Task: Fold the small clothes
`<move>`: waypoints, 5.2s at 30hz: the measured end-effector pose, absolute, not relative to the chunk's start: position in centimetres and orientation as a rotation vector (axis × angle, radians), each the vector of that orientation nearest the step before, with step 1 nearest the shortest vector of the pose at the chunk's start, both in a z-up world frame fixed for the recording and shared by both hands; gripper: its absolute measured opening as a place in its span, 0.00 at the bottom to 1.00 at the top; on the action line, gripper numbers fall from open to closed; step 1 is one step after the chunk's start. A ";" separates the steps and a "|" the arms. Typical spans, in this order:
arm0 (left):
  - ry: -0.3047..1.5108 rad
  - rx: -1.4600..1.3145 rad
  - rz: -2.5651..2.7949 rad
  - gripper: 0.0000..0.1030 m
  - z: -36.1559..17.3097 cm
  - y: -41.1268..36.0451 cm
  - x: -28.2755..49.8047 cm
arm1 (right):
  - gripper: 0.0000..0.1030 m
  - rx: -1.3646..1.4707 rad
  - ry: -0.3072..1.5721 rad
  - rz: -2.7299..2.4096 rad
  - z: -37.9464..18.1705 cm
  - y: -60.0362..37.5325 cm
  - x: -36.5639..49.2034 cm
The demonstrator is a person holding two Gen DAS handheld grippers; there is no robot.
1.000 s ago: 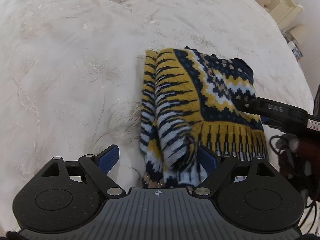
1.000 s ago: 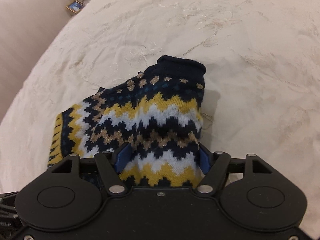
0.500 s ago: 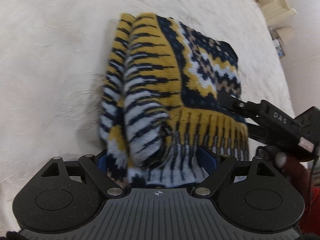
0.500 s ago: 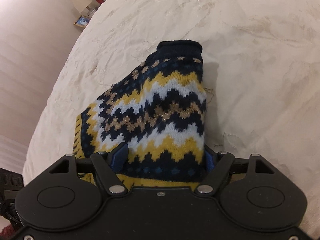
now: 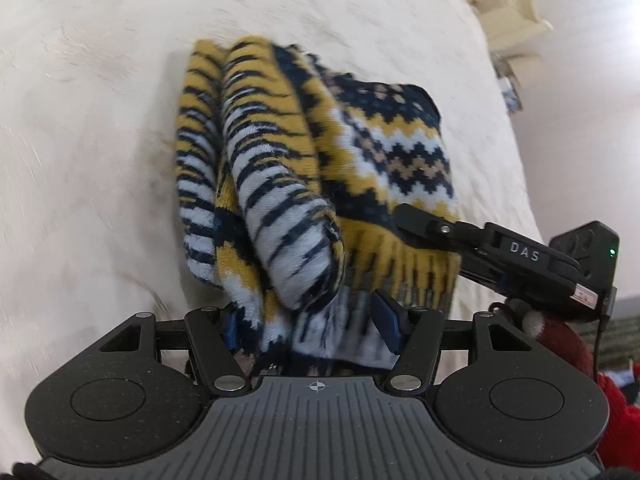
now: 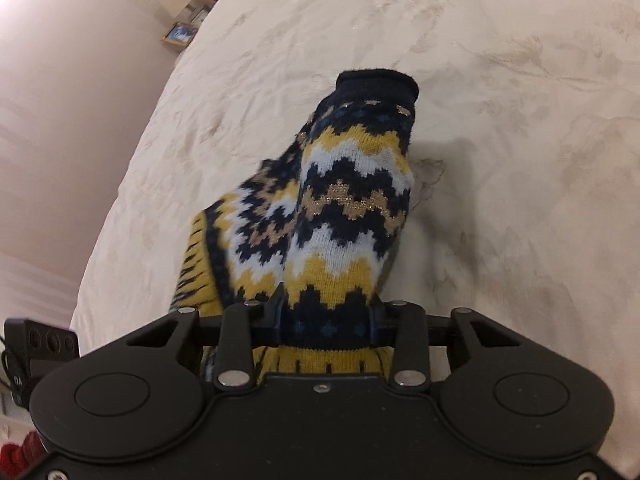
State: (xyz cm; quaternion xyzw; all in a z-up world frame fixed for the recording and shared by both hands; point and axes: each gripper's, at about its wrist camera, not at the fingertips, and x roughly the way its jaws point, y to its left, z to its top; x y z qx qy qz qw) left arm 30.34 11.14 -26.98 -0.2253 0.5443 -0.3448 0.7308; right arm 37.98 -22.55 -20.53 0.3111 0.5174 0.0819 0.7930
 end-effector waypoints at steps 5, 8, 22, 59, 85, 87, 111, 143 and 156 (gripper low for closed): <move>1.228 -0.467 -0.842 0.57 -26.4 10.6 25.3 | 0.46 0.661 1.158 0.200 -19.2 -21.0 34.0; 1.258 -0.443 -0.879 0.57 -26.6 10.7 21.4 | 0.46 0.669 1.189 0.206 -18.8 -20.3 31.3; 1.113 -0.172 -0.649 0.57 -24.5 14.0 12.0 | 0.57 0.444 1.143 -0.092 -17.3 -19.2 24.9; 1.083 0.038 -0.555 0.69 -27.6 11.5 16.5 | 0.67 0.272 1.164 -0.248 -21.7 -17.2 30.6; 0.995 0.115 -0.417 1.00 -22.3 12.7 8.6 | 1.00 0.309 0.900 -0.184 -12.9 -15.4 20.3; 0.989 0.110 -0.413 1.00 -22.0 12.5 7.5 | 1.00 0.315 0.891 -0.177 -12.4 -15.6 19.6; 0.822 0.196 -0.266 0.99 -17.7 9.7 -3.0 | 0.99 0.253 0.835 -0.100 -7.7 -15.4 12.2; 0.959 0.145 -0.258 0.99 -18.8 10.8 -5.6 | 0.99 0.312 0.917 -0.167 -7.6 -13.8 10.0; 0.976 0.145 -0.259 0.99 -19.0 10.9 -5.7 | 0.99 0.315 0.918 -0.163 -7.6 -13.6 10.0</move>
